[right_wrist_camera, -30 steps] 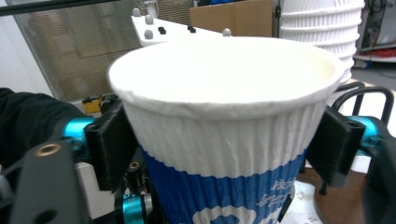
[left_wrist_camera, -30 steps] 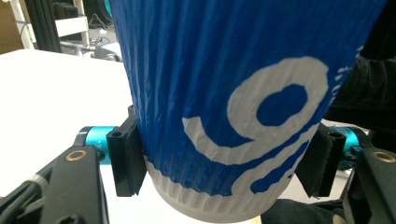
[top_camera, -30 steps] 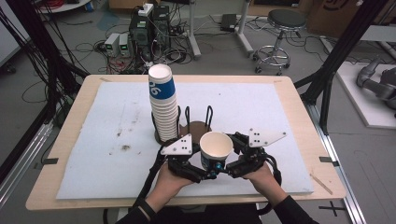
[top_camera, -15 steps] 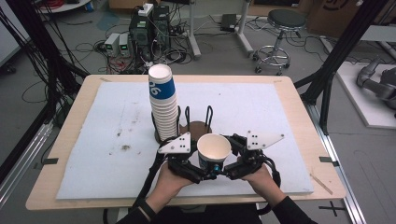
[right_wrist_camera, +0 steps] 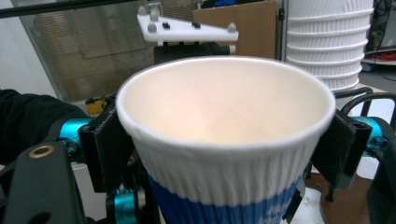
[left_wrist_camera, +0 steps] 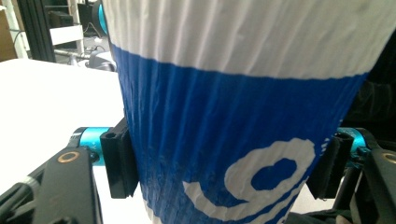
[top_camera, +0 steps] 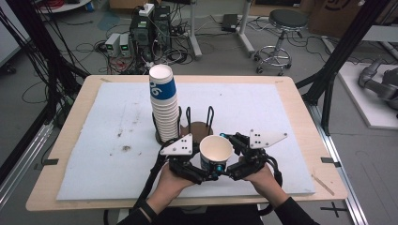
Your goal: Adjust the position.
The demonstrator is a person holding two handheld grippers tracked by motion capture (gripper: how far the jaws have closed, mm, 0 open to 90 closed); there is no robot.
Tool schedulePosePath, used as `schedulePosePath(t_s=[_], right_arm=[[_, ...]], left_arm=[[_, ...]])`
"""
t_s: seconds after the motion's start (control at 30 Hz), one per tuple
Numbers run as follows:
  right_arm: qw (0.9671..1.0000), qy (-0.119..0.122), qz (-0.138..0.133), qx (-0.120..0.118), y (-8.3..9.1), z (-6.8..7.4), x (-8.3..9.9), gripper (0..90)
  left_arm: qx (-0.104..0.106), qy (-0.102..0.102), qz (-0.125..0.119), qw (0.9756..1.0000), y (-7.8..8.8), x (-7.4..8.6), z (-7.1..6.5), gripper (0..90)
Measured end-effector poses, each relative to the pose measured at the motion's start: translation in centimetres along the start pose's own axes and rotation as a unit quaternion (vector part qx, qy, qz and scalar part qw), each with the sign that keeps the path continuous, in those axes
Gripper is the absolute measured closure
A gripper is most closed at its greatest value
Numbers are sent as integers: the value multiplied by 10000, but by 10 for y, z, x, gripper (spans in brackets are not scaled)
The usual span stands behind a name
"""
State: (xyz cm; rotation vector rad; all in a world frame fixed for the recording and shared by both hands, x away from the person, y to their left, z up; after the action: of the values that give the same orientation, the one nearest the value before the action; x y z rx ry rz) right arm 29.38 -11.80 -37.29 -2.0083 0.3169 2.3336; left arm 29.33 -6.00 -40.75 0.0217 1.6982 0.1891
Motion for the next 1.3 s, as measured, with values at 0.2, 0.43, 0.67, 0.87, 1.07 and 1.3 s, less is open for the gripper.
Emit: schedulePosePath(t_s=[0.2,0.43,0.67,0.87,1.07,1.3], right_arm=[[10000,65,1,-1,0,0,0,205],[9998,142,-11,168,4,-5,-1,211],[9991,169,-40,394,13,-15,-2,211],[9984,173,-25,542,19,-21,-1,211],[9977,173,-19,656,25,-27,-1,211],[9968,170,-14,780,31,-33,0,211]], left_arm=[[-15,-33,-24,10000,1,-1,0,264],[-101,-50,3,9999,6,-3,2,143],[-398,-159,57,9991,23,-5,9,128],[-672,-261,-2,9974,44,-10,15,128],[-974,-349,2,9946,66,-13,22,128],[-1406,-491,117,9888,94,-8,30,128]])
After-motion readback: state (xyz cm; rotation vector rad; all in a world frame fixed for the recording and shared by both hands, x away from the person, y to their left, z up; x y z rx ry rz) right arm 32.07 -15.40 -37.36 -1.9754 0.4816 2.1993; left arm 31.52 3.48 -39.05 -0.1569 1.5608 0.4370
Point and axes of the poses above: each handheld gripper's, and its own axes: y roughly backward along the jaws, x roughly out of its underside, z roughly to its left, the point moved 9 cm from there along -y, roughly forward along the jaws
